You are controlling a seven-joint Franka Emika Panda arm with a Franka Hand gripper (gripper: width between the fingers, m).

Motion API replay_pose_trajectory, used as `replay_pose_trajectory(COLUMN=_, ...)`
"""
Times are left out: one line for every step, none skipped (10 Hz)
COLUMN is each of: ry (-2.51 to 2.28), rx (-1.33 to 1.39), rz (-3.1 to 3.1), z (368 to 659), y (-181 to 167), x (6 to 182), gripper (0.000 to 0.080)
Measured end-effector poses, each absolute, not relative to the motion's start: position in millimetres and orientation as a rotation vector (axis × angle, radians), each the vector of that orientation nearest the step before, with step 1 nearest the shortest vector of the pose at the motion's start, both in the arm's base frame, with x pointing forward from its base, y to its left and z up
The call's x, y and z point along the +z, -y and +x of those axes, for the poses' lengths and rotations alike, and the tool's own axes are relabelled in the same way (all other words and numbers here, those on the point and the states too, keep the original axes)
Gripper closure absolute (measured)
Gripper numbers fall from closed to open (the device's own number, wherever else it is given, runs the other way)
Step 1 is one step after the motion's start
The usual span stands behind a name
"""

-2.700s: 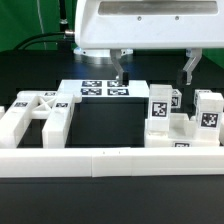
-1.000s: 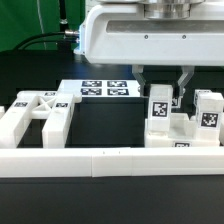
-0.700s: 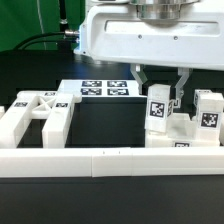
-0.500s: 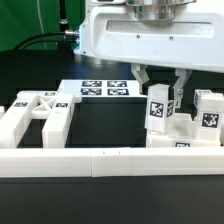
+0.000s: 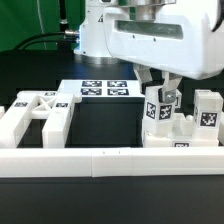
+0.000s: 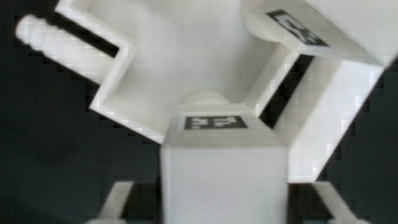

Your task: Assemble chair

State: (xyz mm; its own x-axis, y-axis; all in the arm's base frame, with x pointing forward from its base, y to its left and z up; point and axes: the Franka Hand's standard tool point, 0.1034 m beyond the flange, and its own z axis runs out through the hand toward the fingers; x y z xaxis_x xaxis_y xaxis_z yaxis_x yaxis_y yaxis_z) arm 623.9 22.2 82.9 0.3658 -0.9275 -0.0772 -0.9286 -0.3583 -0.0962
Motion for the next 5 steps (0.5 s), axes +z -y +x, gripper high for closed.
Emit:
replay_pose_trajectory(ry=-1.764, rx=0.013, rz=-2.445, z=624.5, y=-21.6, x=82.8, gripper=0.0512)
replay_pose_trajectory(ry=-1.854, rx=0.02, rz=-2.378, z=624.8, y=-21.5, x=82.8, gripper=0.0512)
replay_pose_trajectory(ry=-1.914, rx=0.025, rz=-2.331, z=624.8, y=-21.5, x=82.8, gripper=0.0512)
replay_pose_trajectory(ry=-1.925, rx=0.026, rz=-2.322, z=624.8, y=-21.7, x=82.8, gripper=0.0512)
replay_pose_trajectory(ry=-1.916, rx=0.025, rz=-2.33, z=624.7, y=-22.0, x=82.8, gripper=0.0469)
